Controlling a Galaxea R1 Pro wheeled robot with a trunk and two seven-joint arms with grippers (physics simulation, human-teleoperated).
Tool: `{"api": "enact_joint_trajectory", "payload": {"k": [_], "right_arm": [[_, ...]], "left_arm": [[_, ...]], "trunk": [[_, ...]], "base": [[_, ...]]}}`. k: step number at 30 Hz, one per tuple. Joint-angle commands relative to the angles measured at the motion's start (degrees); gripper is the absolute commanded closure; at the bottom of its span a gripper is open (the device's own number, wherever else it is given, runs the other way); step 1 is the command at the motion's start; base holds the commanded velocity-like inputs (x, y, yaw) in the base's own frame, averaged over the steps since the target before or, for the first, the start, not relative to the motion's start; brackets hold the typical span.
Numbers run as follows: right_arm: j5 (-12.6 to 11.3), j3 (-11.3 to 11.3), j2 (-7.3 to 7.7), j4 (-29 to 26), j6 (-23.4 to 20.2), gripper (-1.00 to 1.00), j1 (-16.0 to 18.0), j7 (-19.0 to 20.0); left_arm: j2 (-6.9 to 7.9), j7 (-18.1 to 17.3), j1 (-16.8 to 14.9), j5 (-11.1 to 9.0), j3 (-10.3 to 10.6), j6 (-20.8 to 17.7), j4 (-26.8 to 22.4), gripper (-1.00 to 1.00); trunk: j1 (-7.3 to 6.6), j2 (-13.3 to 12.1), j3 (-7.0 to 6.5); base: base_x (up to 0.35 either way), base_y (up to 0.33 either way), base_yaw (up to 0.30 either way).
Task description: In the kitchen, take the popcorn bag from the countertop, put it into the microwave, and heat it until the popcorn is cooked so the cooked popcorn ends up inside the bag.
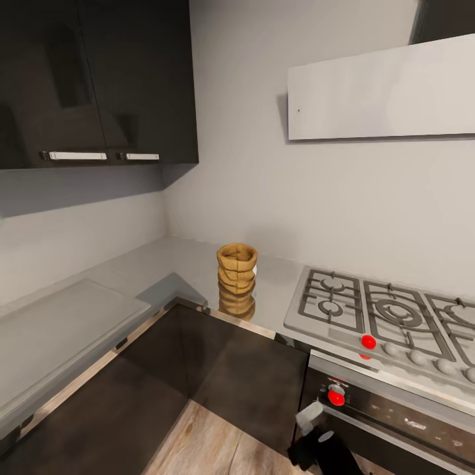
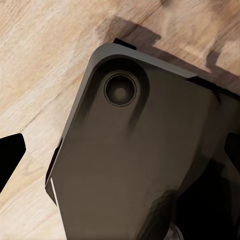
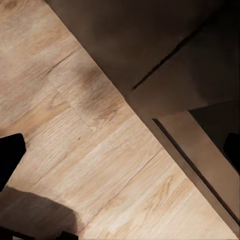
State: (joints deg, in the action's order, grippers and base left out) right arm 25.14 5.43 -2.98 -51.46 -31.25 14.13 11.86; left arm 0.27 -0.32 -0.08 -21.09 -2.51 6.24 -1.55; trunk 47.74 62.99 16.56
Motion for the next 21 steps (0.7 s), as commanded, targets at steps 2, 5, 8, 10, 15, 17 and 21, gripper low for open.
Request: {"api": "enact_joint_trajectory", "payload": {"k": [2,5,8,10,15,17,21], "right_arm": [[0.6,0.7,-0.4,-2.2,-2.5,-1.0,0.0,1.7],[0.5,1.0,-0.58,-5.1,-5.7,-1.0,0.0,2.6],[0.5,1.2,-0.67,-8.5,-8.4,-1.0,0.0,4.0],[0.6,1.3,-0.94,-11.3,-10.5,-1.0,0.0,5.4],[1.2,6.8,-4.23,-20.9,-18.4,-1.0,0.0,6.7],[1.2,8.9,-6.11,-27.4,-24.4,-1.0,0.0,6.9],[1.1,9.7,-7.02,-32.5,-28.8,-1.0,-0.1,7.0]], "left_arm": [[0.0,0.0,0.0,0.1,-0.2,0.1,0.0,-1.0],[0.01,0.0,0.0,0.2,-0.2,0.1,0.0,-1.0],[0.0,0.0,0.0,0.2,-0.2,0.1,0.0,-1.0],[0.0,0.0,0.0,0.3,-0.2,0.1,0.0,-1.0],[-0.02,0.0,0.0,0.2,-0.2,0.1,0.0,-1.0],[0.01,0.0,0.0,0.2,-0.2,0.1,0.0,-1.0],[0.01,0.0,0.0,0.1,-0.3,0.0,0.0,-1.0]], "trunk": [[0.01,0.0,0.07],[0.01,0.0,0.07],[0.01,0.0,0.07],[0.01,0.0,0.07],[0.01,0.0,0.07],[0.01,0.0,0.07],[0.01,0.0,0.07]], "base": [[0.0,0.0,0.0],[0.0,0.0,0.0],[0.0,0.0,0.0],[0.0,0.0,0.0],[0.0,0.0,0.0],[0.0,0.0,0.0],[0.0,0.0,0.0]]}}
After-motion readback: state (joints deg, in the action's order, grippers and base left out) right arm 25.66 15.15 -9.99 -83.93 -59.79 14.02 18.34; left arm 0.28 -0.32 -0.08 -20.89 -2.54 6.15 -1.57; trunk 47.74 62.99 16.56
